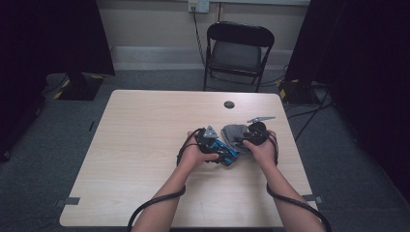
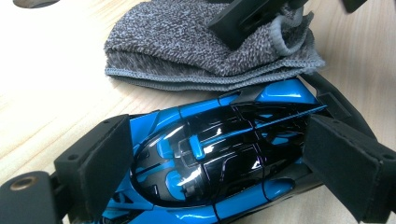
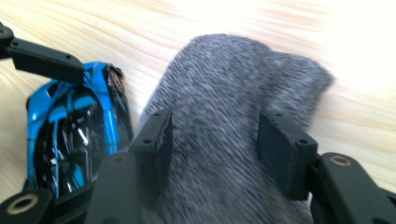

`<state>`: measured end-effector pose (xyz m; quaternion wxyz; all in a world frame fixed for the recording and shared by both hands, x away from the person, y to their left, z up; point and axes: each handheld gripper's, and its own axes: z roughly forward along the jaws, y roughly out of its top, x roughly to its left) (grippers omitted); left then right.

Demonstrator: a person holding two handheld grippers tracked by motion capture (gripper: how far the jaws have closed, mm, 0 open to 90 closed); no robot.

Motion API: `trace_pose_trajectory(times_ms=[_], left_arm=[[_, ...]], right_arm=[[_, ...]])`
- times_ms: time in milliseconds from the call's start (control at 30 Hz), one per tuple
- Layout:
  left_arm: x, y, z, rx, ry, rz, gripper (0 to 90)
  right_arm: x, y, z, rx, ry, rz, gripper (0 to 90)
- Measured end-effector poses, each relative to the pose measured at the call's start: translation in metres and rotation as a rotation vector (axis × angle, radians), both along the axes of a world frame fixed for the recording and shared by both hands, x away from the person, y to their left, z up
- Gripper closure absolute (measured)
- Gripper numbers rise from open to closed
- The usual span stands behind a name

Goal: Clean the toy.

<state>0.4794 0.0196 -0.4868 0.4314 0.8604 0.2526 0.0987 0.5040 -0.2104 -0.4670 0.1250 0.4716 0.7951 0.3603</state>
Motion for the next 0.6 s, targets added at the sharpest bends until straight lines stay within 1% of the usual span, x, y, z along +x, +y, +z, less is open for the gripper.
trace_pose_trajectory(times_ms=[33, 100, 200, 267, 300, 367, 400, 500, 533, 600], left_arm=[[0.000, 0.000, 0.000, 0.000, 0.000, 0.000, 8.6], [0.000, 0.000, 0.000, -0.001, 0.000, -0.002, 8.6], [0.000, 0.000, 0.000, -0.001, -0.002, -0.003, 8.6], [0.000, 0.000, 0.000, -0.002, -0.003, -0.005, 8.7], [0.000, 0.001, 0.000, -0.003, -0.004, -0.005, 8.7], [0.000, 0.001, -0.001, -0.007, -0.002, -0.004, 8.7], [0.000, 0.001, -0.001, -0.007, -0.002, -0.004, 8.7], [0.000, 0.001, -0.001, -0.006, -0.003, -0.004, 8.7], [0.000, 0.001, -0.001, -0.008, -0.003, -0.003, 8.7], [0.000, 0.001, -0.001, -0.010, -0.005, -0.003, 8.7]], right_arm=[[0.002, 0.003, -0.002, 0.010, 0.006, -0.001, 45.3], [0.005, 0.008, -0.003, -0.003, 0.008, 0.003, 44.5], [0.009, 0.017, -0.006, -0.005, 0.002, 0.026, 44.5], [0.011, 0.023, -0.007, 0.033, 0.003, 0.051, 45.6], [0.012, 0.027, -0.006, 0.043, -0.003, 0.070, 46.5], [0.012, 0.033, -0.005, 0.016, -0.022, 0.081, 45.5], [0.012, 0.035, -0.005, 0.015, -0.027, 0.092, 45.3], [0.013, 0.036, -0.004, -0.010, -0.039, 0.087, 45.6], [0.013, 0.034, -0.004, -0.004, -0.044, 0.081, 45.2], [0.012, 0.029, -0.001, -0.014, -0.058, 0.052, 41.9]])
